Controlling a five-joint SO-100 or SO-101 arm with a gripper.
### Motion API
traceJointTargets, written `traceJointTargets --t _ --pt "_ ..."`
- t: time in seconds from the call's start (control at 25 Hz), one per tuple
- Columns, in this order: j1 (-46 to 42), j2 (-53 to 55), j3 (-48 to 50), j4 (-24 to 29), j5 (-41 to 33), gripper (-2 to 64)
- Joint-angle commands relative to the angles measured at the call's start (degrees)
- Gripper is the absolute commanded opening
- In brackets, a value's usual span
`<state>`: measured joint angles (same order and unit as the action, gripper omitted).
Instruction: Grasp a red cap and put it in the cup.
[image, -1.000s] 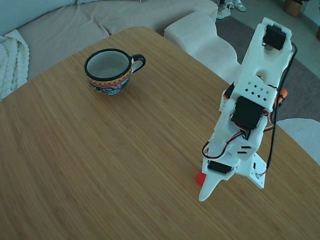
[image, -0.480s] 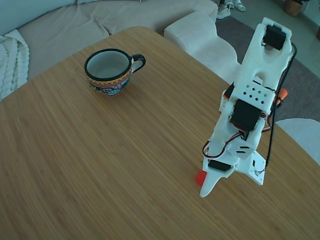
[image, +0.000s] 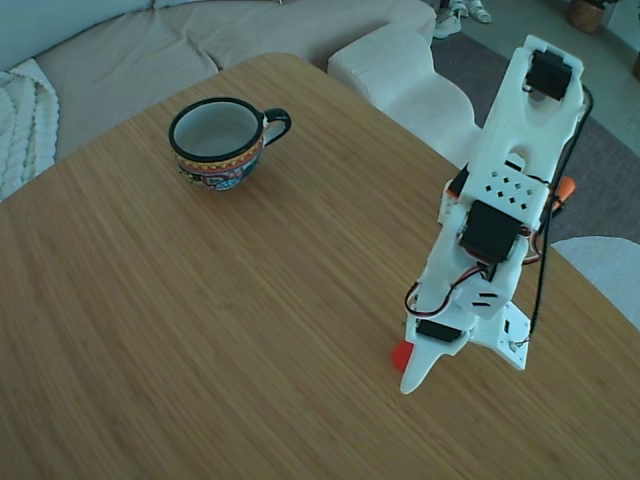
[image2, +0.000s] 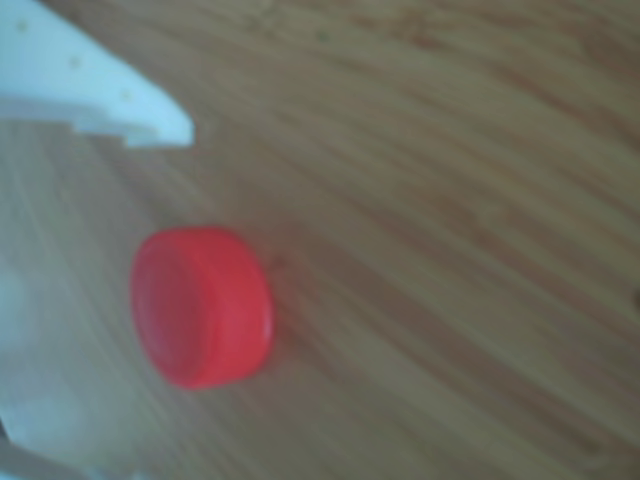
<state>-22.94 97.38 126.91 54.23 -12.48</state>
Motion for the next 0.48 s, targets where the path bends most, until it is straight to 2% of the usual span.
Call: traceJointTargets --t 0.0,0.44 --pt "-0.5 0.4 -0.4 -0.8 0.4 44.4" --pt "-0.2 0.4 0.4 -1.4 0.5 44.4"
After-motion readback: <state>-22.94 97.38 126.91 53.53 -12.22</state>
